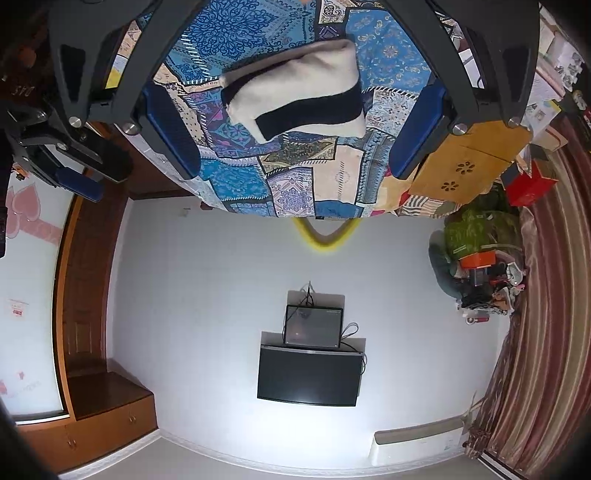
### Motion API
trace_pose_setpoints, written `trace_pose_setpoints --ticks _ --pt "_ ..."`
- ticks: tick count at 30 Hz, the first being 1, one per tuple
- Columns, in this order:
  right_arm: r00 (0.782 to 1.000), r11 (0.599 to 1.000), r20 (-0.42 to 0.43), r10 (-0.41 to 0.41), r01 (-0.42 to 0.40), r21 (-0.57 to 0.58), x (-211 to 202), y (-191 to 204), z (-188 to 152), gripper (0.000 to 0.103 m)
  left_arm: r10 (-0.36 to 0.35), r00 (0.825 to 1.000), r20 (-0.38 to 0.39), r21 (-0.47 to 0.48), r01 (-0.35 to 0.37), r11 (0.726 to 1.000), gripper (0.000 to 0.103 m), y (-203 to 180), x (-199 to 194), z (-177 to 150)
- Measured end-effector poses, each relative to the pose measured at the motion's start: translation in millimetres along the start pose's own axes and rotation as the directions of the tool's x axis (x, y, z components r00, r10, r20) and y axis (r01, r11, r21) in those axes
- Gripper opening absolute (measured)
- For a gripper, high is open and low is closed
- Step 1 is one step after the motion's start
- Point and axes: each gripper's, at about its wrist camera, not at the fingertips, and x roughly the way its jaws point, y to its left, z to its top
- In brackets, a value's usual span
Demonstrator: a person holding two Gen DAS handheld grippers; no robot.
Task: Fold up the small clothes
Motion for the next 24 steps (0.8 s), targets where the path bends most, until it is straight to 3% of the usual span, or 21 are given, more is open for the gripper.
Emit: trace_pose_setpoints --ticks 24 --pt "1.000 0.999 -0.022 -0.011 0.012 0.034 4.6 -7.4 2.7 0.103 -0.027 1.000 -0.004 -0.006 0.027 1.000 0.103 0.7 -1.1 -0.9"
